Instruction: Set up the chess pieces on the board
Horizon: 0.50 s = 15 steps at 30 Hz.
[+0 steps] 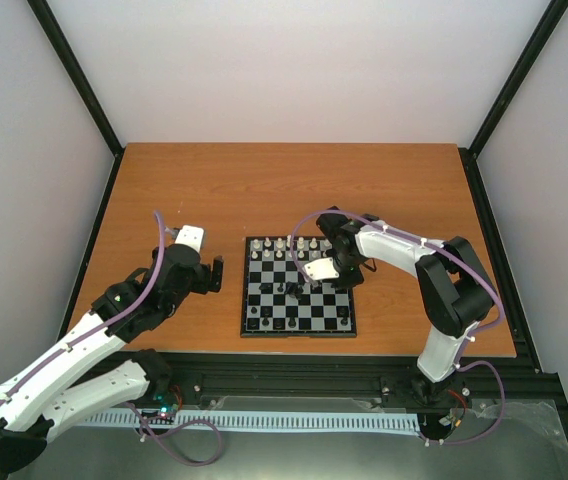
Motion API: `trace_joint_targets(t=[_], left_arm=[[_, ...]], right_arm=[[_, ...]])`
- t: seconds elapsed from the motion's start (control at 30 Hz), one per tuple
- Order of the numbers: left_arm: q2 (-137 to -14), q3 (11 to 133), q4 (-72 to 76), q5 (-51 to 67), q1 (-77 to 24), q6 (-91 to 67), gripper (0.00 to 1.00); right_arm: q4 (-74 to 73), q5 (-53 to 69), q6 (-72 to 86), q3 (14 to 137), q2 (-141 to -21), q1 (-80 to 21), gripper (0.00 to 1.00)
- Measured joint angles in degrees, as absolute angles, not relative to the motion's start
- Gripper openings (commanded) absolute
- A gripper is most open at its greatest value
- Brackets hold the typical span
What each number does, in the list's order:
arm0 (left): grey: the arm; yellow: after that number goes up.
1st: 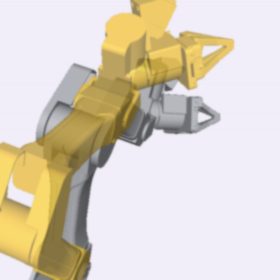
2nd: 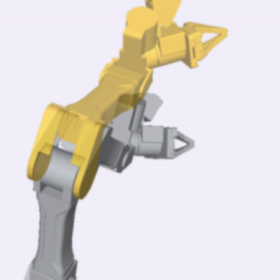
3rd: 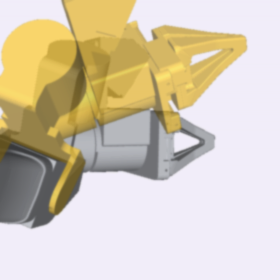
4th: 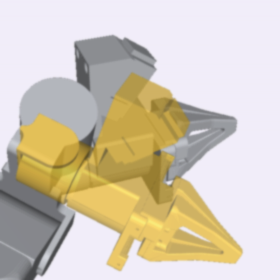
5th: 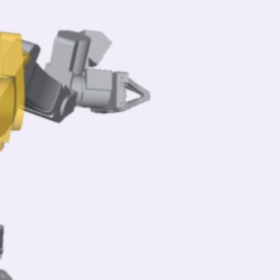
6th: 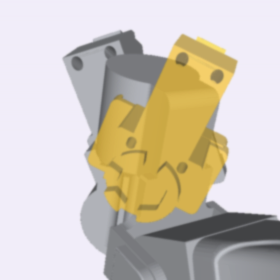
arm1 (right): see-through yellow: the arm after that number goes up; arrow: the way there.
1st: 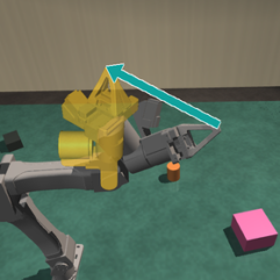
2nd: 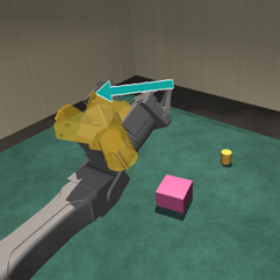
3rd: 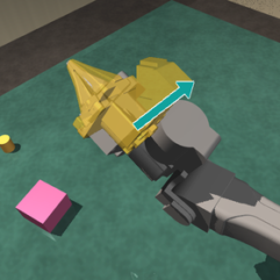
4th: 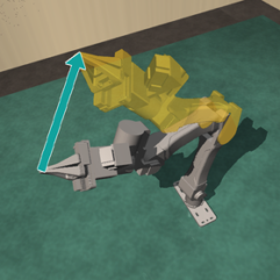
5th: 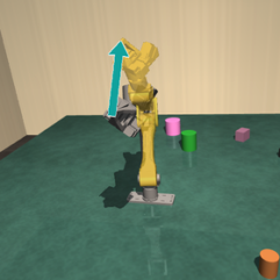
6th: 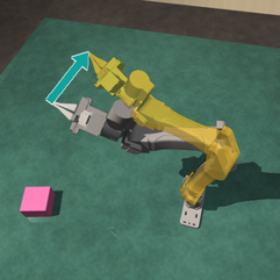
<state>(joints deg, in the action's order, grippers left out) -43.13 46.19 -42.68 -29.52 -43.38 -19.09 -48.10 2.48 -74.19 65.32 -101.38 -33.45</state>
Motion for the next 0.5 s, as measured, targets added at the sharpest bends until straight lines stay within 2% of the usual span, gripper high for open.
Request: trace_joint_targets(t=[0.5], left_arm=[[-43.1, 46.1, -42.0, -29.1, -43.4, -18.7, 1.0]], right_arm=[[-50.9, 3.1, -74.0, 65.1, -101.4, -33.5, 0.38]])
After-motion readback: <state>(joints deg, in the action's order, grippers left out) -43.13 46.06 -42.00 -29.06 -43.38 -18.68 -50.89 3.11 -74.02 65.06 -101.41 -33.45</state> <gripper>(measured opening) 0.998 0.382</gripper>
